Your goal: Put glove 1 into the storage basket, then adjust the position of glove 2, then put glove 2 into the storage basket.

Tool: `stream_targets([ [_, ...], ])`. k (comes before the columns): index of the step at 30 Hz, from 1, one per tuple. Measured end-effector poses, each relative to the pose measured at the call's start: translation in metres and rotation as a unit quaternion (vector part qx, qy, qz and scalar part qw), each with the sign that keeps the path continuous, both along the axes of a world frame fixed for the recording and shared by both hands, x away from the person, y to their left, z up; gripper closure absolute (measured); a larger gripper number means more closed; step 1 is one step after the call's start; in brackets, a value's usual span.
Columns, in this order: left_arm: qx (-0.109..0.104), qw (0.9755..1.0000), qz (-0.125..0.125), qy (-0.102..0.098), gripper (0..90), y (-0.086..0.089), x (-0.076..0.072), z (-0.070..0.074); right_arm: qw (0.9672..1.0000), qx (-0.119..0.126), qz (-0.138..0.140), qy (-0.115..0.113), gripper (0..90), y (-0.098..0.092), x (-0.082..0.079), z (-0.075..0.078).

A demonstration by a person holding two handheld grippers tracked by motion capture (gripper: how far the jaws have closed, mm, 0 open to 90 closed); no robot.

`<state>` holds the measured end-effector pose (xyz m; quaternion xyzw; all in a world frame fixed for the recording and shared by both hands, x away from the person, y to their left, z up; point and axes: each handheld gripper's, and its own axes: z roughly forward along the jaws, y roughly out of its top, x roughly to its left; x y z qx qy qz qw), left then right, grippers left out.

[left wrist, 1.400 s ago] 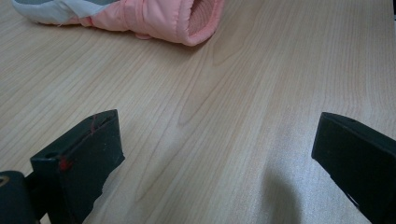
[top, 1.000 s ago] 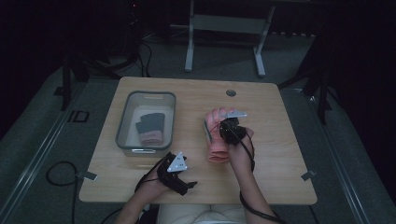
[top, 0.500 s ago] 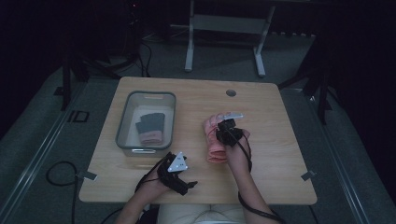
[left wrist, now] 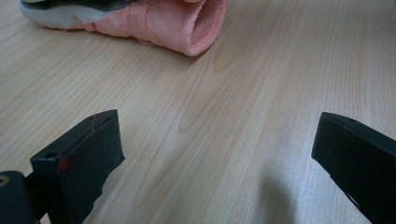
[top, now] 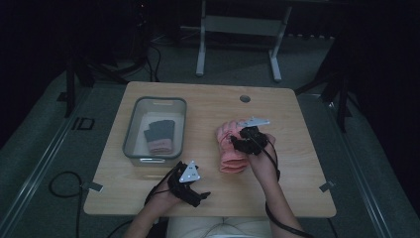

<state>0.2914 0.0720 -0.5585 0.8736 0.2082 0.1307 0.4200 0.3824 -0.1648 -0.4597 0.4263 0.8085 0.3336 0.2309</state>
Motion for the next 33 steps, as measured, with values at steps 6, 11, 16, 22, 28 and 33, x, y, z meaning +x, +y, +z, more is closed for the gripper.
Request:
stream_targets([
  [6,-0.002,1.0000,-0.001,0.004,1.5,-0.001,0.000,0.000,0.9996,0.025,0.012,0.009,55.0,-0.007,-0.001,0.002],
  [11,0.002,1.0000,0.002,0.008,1.5,-0.002,0.000,0.000,0.9993,0.033,0.020,0.000,56.2,-0.014,-0.003,0.008],
  [16,0.004,0.9998,0.015,0.007,1.5,-0.006,0.001,0.004,0.9991,0.034,0.024,0.011,57.6,-0.018,-0.003,0.011],
  [22,-0.001,0.9996,0.027,0.010,1.5,-0.014,-0.002,0.012,0.9990,0.030,0.034,0.002,57.1,-0.024,-0.005,0.012],
  [28,-0.037,0.9987,0.035,-0.004,2.5,-0.025,-0.002,0.032,0.9984,0.022,0.048,-0.019,54.9,-0.037,-0.005,0.019],
  [33,-0.051,0.9975,0.048,-0.010,3.2,-0.033,0.007,0.050,0.9980,0.031,0.049,-0.027,55.4,-0.048,-0.003,0.025],
])
